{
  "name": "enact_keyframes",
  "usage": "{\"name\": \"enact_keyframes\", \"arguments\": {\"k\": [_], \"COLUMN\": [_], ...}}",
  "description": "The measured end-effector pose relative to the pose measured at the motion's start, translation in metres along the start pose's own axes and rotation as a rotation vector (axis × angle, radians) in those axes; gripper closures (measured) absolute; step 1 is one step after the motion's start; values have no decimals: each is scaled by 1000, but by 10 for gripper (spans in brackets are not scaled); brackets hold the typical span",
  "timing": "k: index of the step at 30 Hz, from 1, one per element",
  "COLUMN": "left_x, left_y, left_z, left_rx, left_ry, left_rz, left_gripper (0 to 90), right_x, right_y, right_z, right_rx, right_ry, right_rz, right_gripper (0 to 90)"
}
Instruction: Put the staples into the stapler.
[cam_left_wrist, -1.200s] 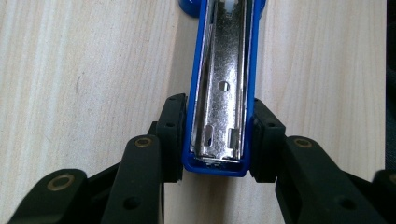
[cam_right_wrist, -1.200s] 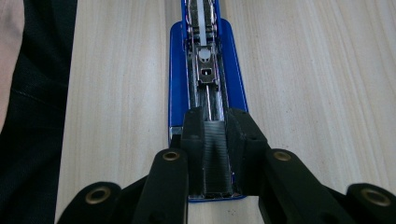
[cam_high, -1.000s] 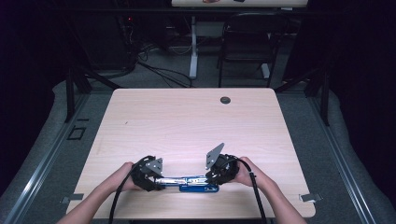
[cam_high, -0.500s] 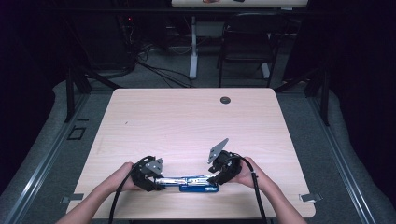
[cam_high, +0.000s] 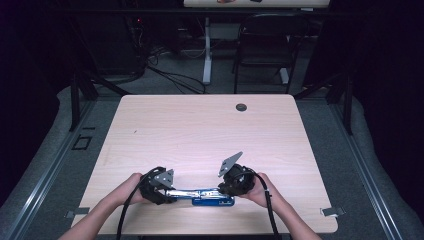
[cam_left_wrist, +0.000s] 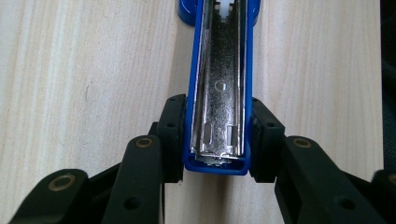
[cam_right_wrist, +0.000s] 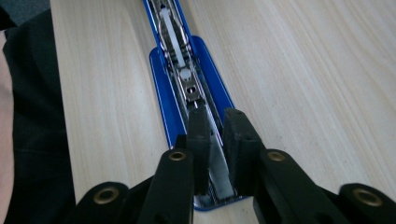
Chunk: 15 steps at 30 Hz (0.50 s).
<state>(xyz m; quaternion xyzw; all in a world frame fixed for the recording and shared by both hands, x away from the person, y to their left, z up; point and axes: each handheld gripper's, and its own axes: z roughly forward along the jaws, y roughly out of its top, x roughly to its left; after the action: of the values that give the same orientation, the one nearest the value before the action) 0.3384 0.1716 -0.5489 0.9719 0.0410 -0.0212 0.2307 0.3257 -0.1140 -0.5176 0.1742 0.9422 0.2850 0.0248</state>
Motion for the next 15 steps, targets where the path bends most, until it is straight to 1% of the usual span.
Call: {"name": "enact_keyframes", "arguments": {"k": [2, 3, 5, 6, 8, 9, 10, 11, 12, 15], "left_x": [0, 0, -1, -1, -1, -1, -1, -1, -2, -2], "left_y": [0, 0, 0, 0, 0, 0, 0, 0, 0, 0], "left_z": [-1, -1, -2, -2, -3, -4, -4, -5, -5, -7], "left_rx": [-1, -2, -6, -9, -11, -14, -18, -22, -35, -46], "left_ry": [1, 1, 1, 1, 4, 5, 2, 2, 18, 13], "left_rz": [4, 5, 6, 4, 9, 10, 14, 17, 19, 17], "left_gripper": [643, 644, 644, 644, 645, 645, 645, 645, 646, 646], "right_x": [2, 3, 4, 4, 5, 5, 6, 7, 8, 12], "right_y": [3, 4, 7, 8, 10, 11, 12, 14, 15, 19], "right_z": [2, 3, 6, 7, 11, 12, 15, 16, 18, 22], "right_rx": [-1, -20, -23, -19, -43, -38, -54, -56, -51, -56], "right_ry": [-11, -9, -17, -18, -9, -8, -3, -2, 0, 11], "right_rz": [-1, 15, 12, 6, 24, 14, 19, 13, 13, -3], "right_gripper": [845, 849, 851, 853, 857, 858, 858, 859, 858, 860]}}
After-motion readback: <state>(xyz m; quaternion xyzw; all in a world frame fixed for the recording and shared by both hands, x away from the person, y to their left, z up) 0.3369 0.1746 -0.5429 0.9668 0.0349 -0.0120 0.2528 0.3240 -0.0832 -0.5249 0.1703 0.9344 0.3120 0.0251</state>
